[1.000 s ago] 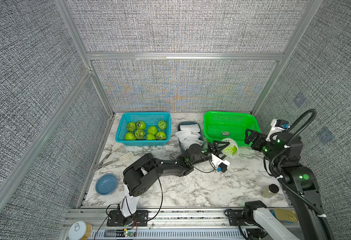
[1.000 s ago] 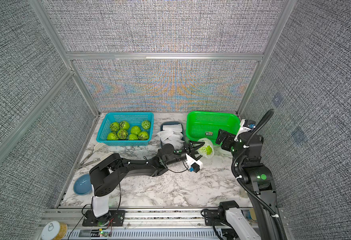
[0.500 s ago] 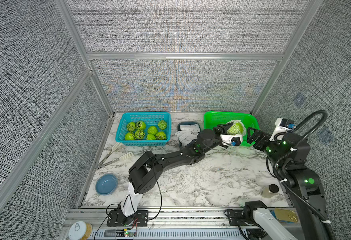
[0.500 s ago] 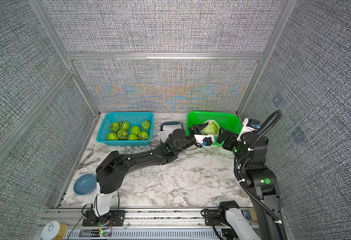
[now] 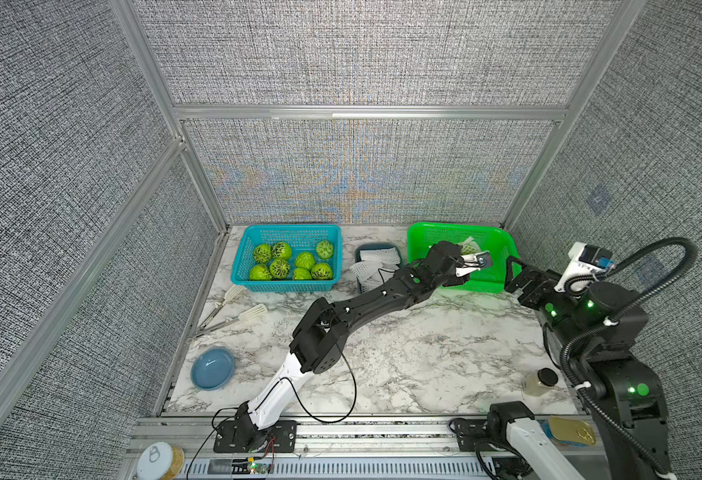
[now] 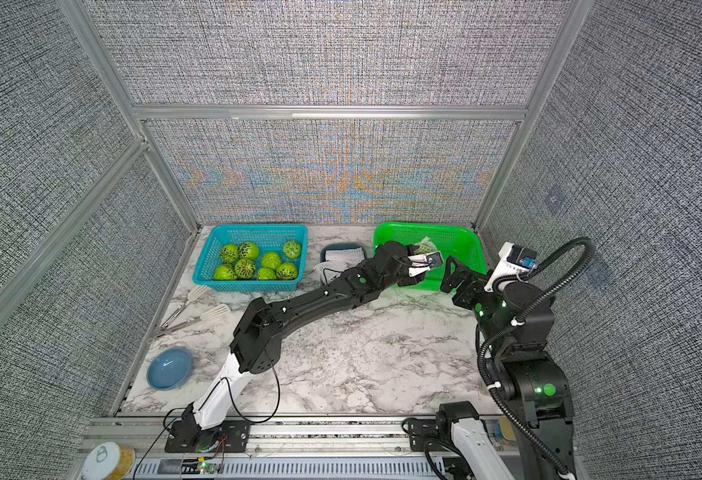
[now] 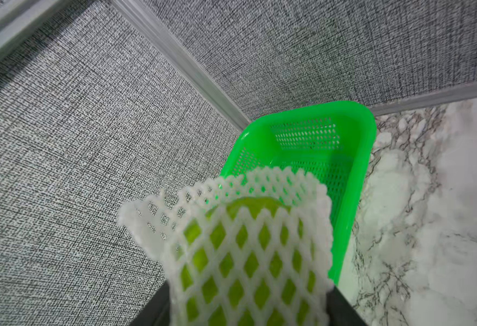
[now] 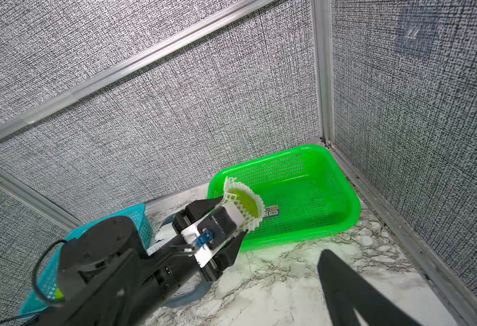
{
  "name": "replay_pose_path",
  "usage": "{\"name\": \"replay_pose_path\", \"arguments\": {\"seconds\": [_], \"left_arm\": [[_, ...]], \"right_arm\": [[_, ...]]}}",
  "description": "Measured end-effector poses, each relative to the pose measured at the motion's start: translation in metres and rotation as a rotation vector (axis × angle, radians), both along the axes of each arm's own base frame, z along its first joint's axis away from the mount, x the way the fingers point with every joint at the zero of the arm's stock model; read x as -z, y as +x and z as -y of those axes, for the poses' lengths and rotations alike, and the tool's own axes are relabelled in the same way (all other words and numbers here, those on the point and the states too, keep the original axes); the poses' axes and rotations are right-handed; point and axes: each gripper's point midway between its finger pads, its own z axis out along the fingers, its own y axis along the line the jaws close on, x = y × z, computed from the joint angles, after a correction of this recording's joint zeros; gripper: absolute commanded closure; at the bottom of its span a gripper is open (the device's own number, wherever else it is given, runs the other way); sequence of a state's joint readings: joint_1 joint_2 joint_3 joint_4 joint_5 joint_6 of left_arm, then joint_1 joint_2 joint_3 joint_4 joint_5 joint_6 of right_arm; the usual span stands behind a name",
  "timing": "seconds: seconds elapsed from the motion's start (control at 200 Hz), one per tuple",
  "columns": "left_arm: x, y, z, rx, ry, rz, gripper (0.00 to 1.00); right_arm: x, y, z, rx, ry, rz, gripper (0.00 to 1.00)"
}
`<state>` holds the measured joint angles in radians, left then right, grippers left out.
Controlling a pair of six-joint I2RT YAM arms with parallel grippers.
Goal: Sleeve custard apples in foam nets
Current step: Adjust the basket at the corner of the board.
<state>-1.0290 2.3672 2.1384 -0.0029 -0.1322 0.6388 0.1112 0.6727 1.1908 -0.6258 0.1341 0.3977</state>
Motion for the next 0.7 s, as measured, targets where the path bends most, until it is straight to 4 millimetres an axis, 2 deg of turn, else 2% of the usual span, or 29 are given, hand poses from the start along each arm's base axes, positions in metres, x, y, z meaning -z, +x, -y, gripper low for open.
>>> {"name": "replay_pose_path", "arguments": {"seconds": [0.14,0.46,0.7], "left_arm": [[0.033,0.015,-0.003,-0.014,0.055,-0.011,0.53],[0.085,0.046,-0.015,-0.028,0.168,0.041,0.52],[0.089,0.058,-0.015,-0.016,0.178,0.137,0.49]], "right_arm": [[0.009,0.001,-0.002,-0.008,0.011,-0.020,0.01],[0.021,0.006,-0.007,-0.030,0.024,-0.044,0.01],[0.031,0.011,-0.009,-0.034,0.040,-0.060,0.01]]}}
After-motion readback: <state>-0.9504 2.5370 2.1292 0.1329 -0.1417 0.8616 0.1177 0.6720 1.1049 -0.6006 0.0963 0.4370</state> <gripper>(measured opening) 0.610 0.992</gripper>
